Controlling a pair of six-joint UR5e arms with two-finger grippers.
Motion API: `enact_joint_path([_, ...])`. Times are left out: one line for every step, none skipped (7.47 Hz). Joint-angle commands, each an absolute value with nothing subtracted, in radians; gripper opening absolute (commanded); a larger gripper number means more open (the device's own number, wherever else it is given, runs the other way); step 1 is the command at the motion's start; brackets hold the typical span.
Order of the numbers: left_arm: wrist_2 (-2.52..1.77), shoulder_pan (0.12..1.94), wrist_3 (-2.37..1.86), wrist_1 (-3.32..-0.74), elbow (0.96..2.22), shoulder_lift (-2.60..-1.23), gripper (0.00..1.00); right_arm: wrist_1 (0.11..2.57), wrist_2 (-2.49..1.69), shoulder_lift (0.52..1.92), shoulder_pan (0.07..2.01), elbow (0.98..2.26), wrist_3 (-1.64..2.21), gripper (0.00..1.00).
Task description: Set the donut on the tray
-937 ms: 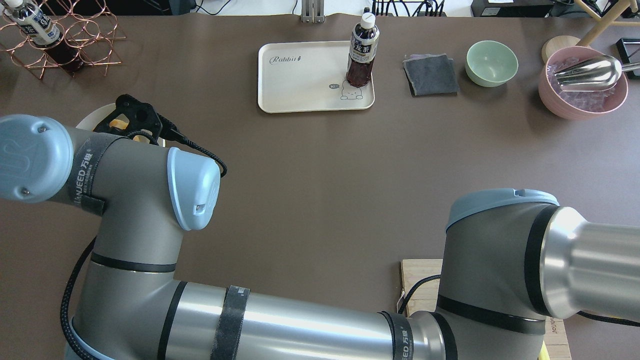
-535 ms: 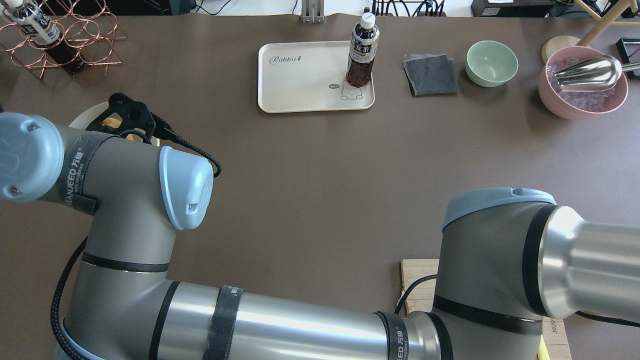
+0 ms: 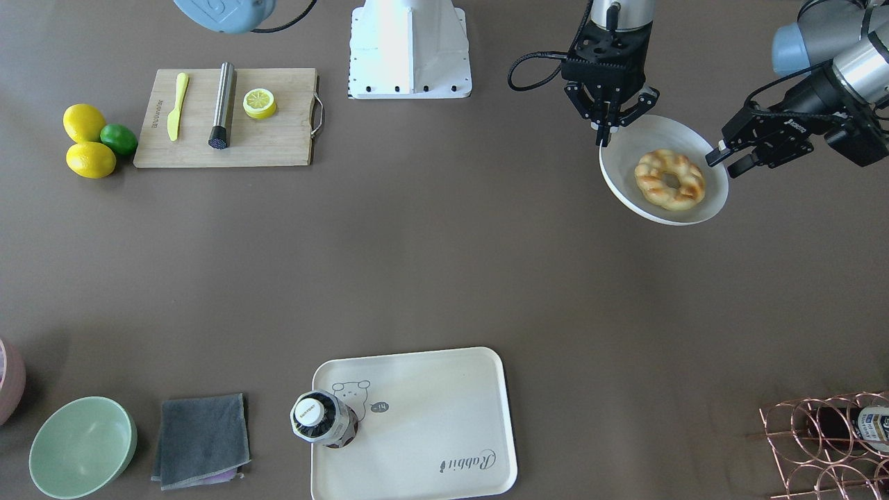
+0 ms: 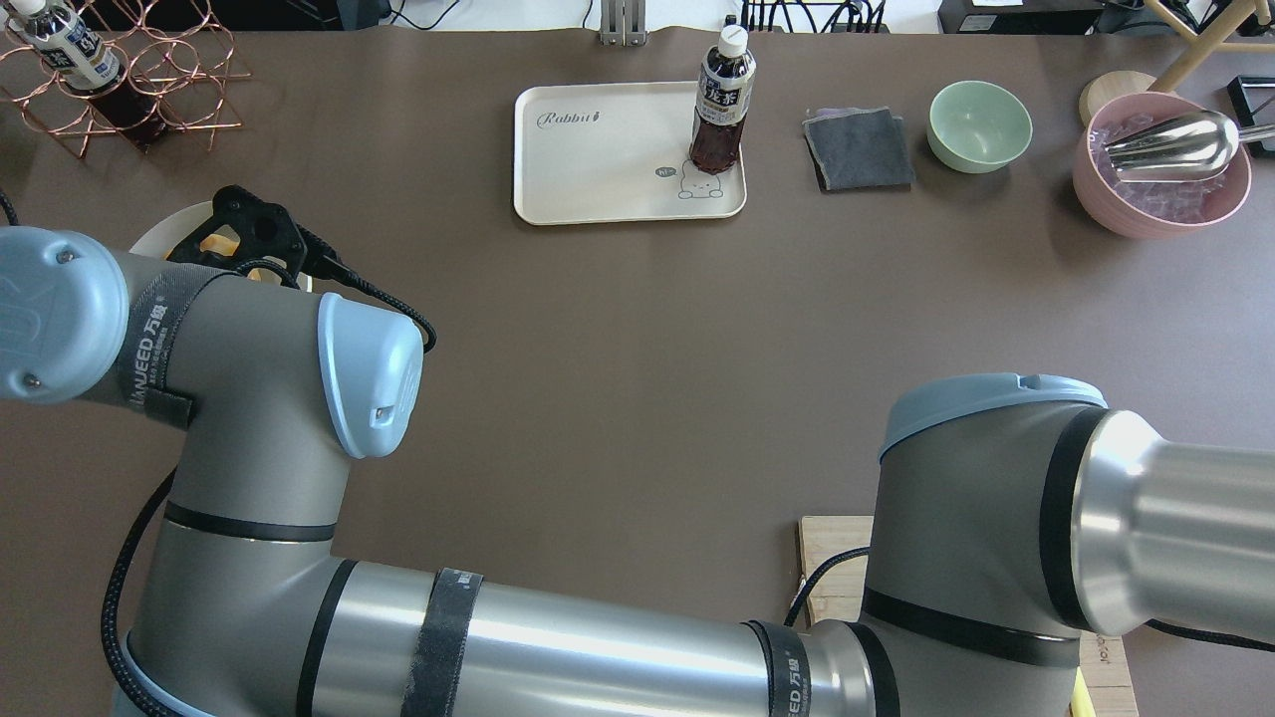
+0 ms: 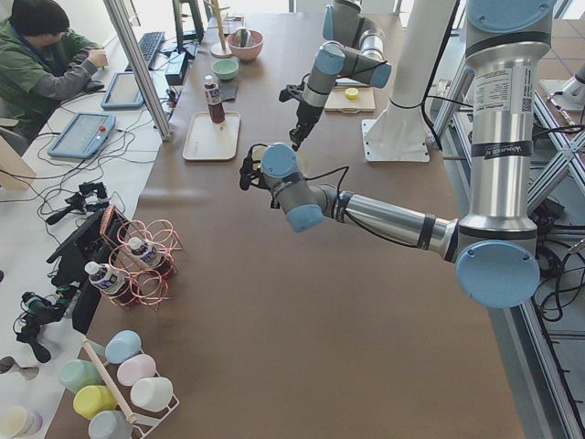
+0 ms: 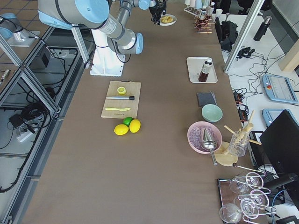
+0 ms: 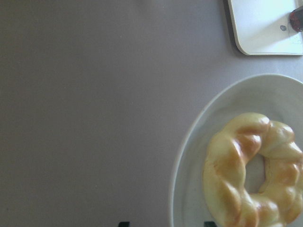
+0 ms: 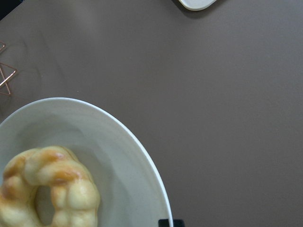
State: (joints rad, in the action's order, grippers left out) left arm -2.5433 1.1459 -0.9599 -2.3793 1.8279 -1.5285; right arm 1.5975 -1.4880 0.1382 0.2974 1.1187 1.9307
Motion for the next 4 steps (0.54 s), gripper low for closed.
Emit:
enact_joint_path([-2.543, 1.135, -1.000, -2.381, 1.825, -1.546, 0.17, 1.597, -1.489, 0.138, 0.293, 1.120, 1.930, 0.00])
enact_joint_path([-2.543, 1.135, -1.000, -2.379, 1.824, -1.546, 0.00, 1.597, -1.489, 0.138, 0.293, 1.120, 1.930, 0.00])
enact_joint_path([-2.543, 1.135, -1.000, -2.379, 1.821, -1.546, 0.00, 1.597, -1.489, 0.140, 0.293, 1.121, 1.928, 0.00])
enact_joint_path([-2.543, 1.135, -1.000, -2.379, 1.819, -1.545, 0.00, 1.597, -1.489, 0.140, 0.295, 1.127, 1.927, 0.00])
